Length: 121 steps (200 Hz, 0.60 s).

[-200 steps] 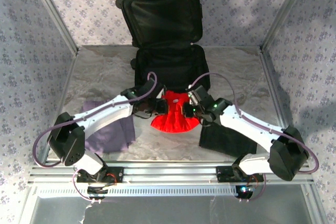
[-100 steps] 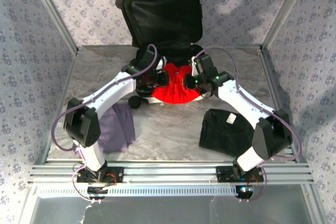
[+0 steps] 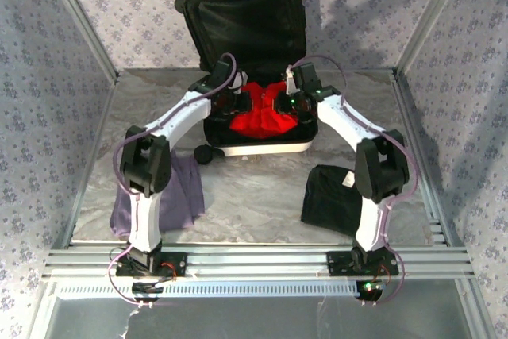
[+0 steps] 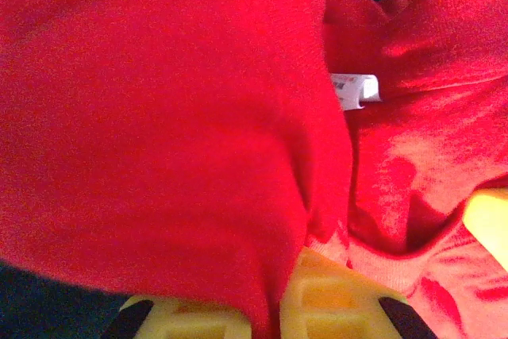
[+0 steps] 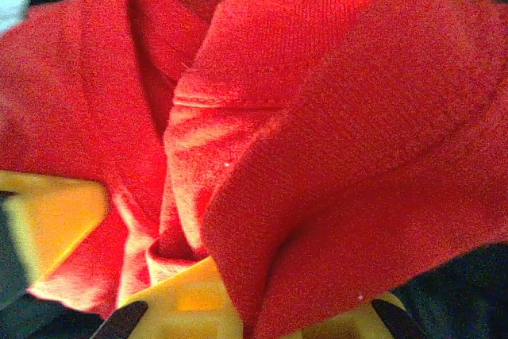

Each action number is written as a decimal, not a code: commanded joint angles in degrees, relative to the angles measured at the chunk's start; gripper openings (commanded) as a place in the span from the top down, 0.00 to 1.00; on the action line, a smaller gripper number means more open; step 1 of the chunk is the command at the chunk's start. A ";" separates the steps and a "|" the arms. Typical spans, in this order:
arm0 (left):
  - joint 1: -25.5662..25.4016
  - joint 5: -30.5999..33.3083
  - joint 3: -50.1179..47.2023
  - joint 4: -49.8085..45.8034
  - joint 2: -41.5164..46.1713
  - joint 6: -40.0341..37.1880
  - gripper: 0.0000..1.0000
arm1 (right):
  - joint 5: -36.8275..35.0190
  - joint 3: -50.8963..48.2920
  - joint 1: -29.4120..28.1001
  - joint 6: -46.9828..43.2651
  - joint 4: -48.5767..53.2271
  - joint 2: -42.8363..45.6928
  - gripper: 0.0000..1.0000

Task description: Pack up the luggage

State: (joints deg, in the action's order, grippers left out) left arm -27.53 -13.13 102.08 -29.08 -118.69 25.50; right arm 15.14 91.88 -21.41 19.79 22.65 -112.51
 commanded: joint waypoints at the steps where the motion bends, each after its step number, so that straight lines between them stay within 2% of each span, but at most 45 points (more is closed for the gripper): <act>1: 1.36 -2.09 2.13 4.29 -2.46 -0.62 1.00 | 2.31 4.10 0.73 -1.60 -1.15 -4.34 1.00; 33: 3.15 -2.01 4.48 3.70 -7.06 -0.27 1.00 | 1.91 9.73 1.89 -1.86 1.28 -10.88 1.00; 54: 4.09 -2.52 5.66 4.14 -9.39 -0.27 1.00 | 1.62 12.50 2.75 -2.02 2.30 -14.40 0.96; 57: 4.25 -2.50 5.96 3.94 -9.80 -0.35 0.97 | 1.68 12.87 2.88 -2.10 2.39 -14.84 0.95; 78: 5.58 -2.69 9.35 1.39 -11.81 -0.53 0.67 | 2.06 15.95 3.89 -2.39 3.91 -16.72 0.70; 86: 6.13 -2.69 11.36 0.65 -11.86 -0.70 0.58 | 2.20 16.85 4.39 -2.63 4.31 -16.87 0.61; 100: 7.06 -2.50 12.46 -0.09 -11.03 -1.10 0.51 | 2.62 18.25 5.11 -3.45 5.23 -16.54 0.47; 112: 7.82 -2.01 13.29 -0.81 -9.89 -1.49 0.48 | 2.87 19.14 5.55 -4.19 6.16 -15.82 0.44; 115: 8.03 -1.83 13.50 -1.07 -9.67 -1.58 0.48 | 2.86 19.33 5.64 -4.37 6.41 -15.55 0.40; 121: 8.39 -1.72 13.94 -1.65 -9.11 -1.79 0.47 | 2.94 19.44 5.78 -4.70 6.68 -14.97 0.38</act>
State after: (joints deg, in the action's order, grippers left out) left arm -20.75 -14.59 112.33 -28.77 -130.67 24.91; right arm 16.80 107.87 -16.71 17.30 26.61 -128.92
